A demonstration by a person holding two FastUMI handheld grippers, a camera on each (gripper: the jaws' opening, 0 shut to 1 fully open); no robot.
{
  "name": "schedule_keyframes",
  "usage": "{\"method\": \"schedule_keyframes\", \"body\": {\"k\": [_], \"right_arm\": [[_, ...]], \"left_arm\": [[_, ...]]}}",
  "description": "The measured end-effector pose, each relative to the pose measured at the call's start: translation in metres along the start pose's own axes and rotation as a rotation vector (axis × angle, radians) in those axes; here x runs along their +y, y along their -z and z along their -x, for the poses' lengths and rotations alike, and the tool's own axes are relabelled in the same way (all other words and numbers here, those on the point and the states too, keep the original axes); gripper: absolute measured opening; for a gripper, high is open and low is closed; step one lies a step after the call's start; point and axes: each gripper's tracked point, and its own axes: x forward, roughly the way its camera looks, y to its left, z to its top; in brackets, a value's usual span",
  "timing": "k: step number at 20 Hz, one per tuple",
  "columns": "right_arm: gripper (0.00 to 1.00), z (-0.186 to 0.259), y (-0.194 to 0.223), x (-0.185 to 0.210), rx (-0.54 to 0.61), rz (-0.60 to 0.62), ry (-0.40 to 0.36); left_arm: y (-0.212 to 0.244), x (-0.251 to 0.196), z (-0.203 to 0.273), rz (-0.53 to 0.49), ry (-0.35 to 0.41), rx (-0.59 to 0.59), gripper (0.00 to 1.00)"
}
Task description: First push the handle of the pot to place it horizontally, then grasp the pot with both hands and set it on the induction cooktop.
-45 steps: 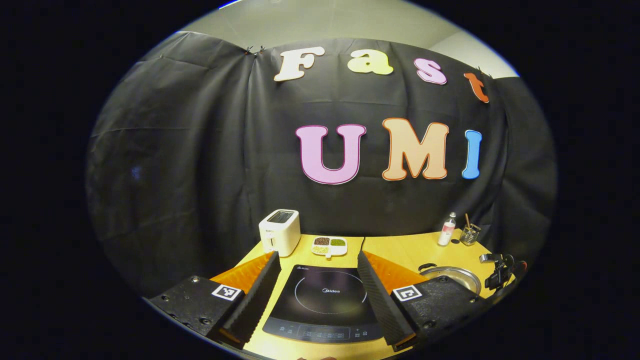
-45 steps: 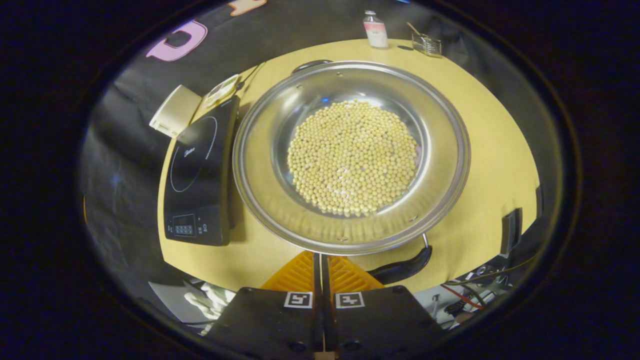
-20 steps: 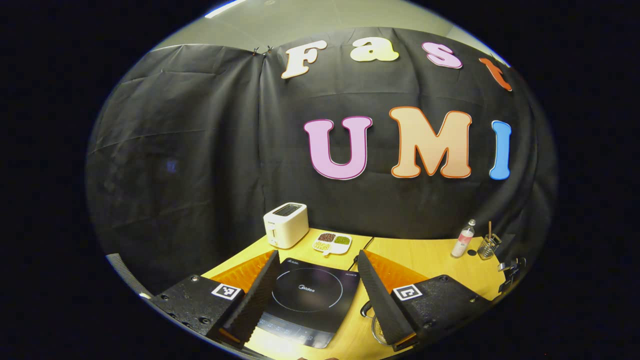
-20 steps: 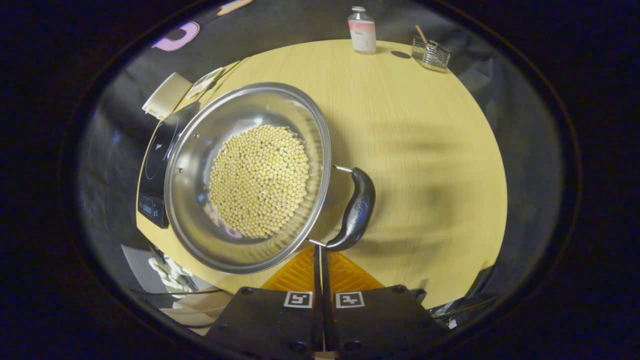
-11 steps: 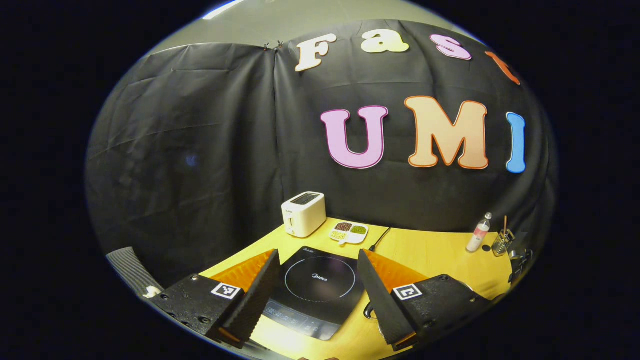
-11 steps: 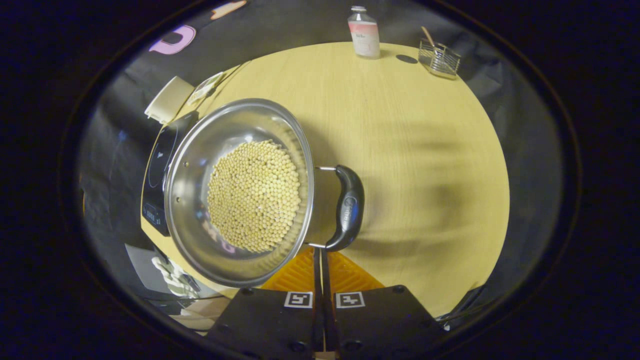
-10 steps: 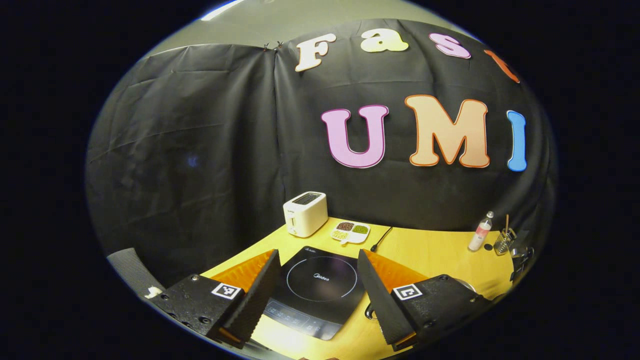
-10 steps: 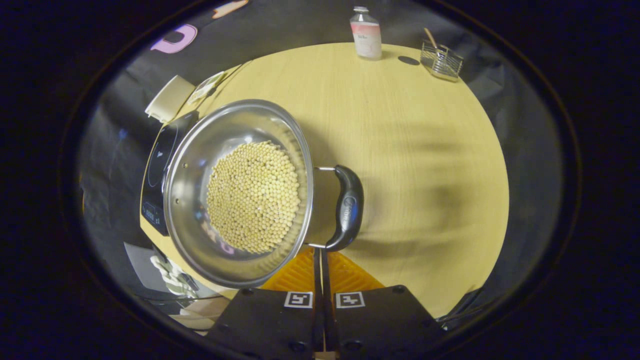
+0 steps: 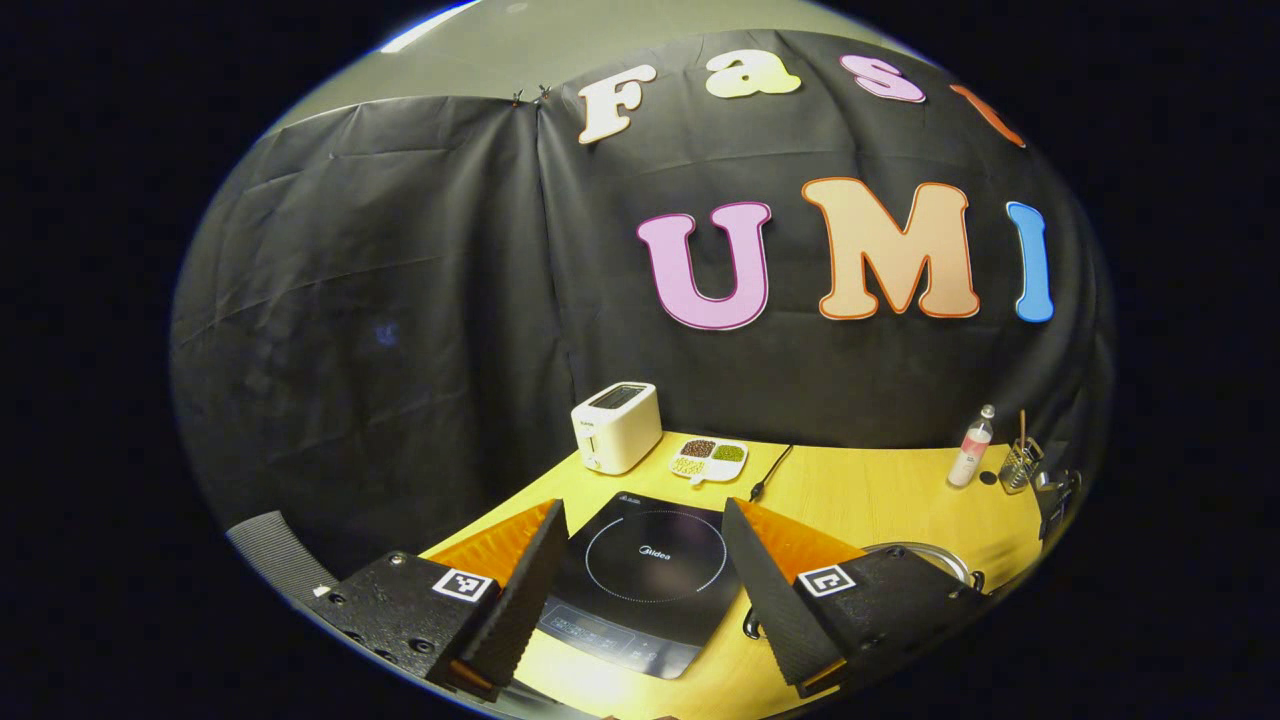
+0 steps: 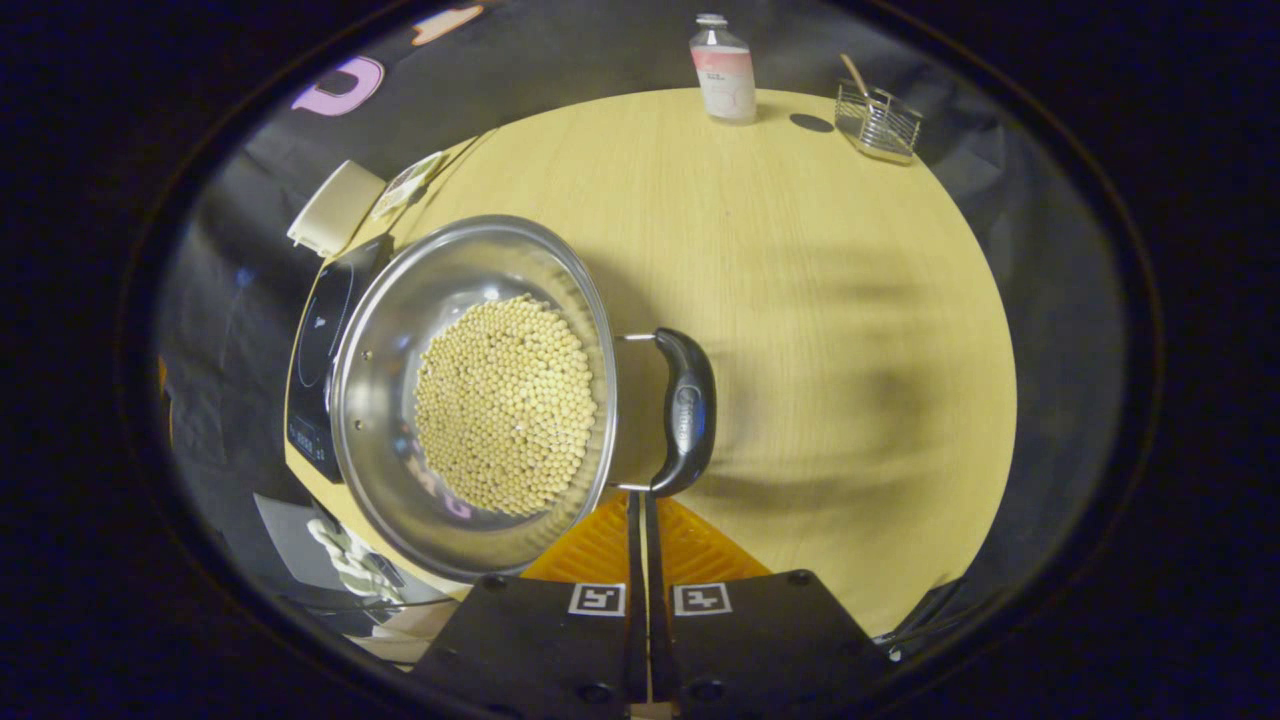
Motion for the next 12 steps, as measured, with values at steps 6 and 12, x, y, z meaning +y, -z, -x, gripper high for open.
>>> {"method": "schedule_keyframes", "body": {"k": [6,12], "right_arm": [[0.25,0.028,-0.004,-0.004,-0.052,-0.031,-0.023],[0.96,0.050,-0.020,-0.010,-0.112,-0.078,-0.063]], "left_arm": [[0.003,-0.005,-0.001,-0.006,0.033,0.007,0.95],[0.027,-0.033,-0.002,0.060,0.157,0.075,0.95]]}}
